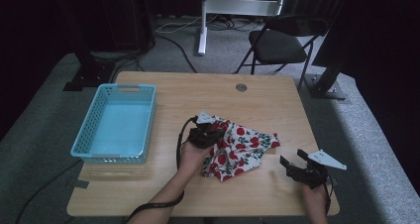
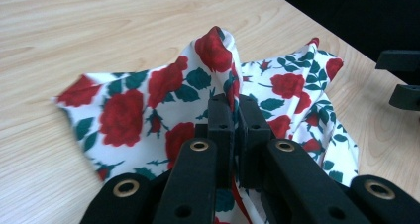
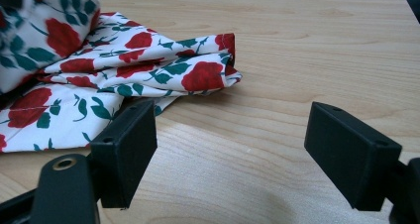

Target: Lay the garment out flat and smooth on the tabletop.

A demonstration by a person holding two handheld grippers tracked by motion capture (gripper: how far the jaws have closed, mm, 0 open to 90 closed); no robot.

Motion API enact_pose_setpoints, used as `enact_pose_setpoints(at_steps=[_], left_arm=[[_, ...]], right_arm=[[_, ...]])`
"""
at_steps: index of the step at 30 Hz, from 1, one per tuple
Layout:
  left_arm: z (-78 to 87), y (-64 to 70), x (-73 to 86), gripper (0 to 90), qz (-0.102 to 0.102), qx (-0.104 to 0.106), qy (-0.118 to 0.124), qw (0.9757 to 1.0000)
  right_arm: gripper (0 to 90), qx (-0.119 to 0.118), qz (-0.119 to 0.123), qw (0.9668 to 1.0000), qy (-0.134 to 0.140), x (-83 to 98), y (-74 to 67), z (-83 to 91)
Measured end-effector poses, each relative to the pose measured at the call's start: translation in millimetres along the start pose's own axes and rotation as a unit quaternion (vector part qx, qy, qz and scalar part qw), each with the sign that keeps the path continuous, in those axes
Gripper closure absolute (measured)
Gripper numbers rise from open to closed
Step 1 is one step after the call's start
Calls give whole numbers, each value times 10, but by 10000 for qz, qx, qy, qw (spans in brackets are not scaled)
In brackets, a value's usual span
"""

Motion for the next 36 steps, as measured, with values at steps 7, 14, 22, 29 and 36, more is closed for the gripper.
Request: enact_pose_setpoints(at_steps=[7,14,22,29,36], left_arm=[[267,-190,63,870,235,-45,199,9995],[467,-404,259,807,635,-321,364,9968],[589,-645,580,806,1072,-667,180,9918],[508,-848,856,673,1549,-953,-2,9833],[701,-623,769,445,1665,-649,609,9820]], right_arm=[[199,30,-16,10000,-27,1,1,-6],[199,48,-18,10000,-50,1,4,-11],[199,53,-32,9999,-80,1,6,-19],[199,69,-33,9999,-103,2,7,-24],[199,56,-56,9999,-97,3,11,-21]])
Point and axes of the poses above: each handheld gripper's, and its own axes: z roughly backward along the jaws, x roughly out of its underside, y roughly to its right, the point moved 7 cm from there along -z, roughly forward along the jaws, and after that the axes turned 9 degrees about -y, right-handed, at the moved point
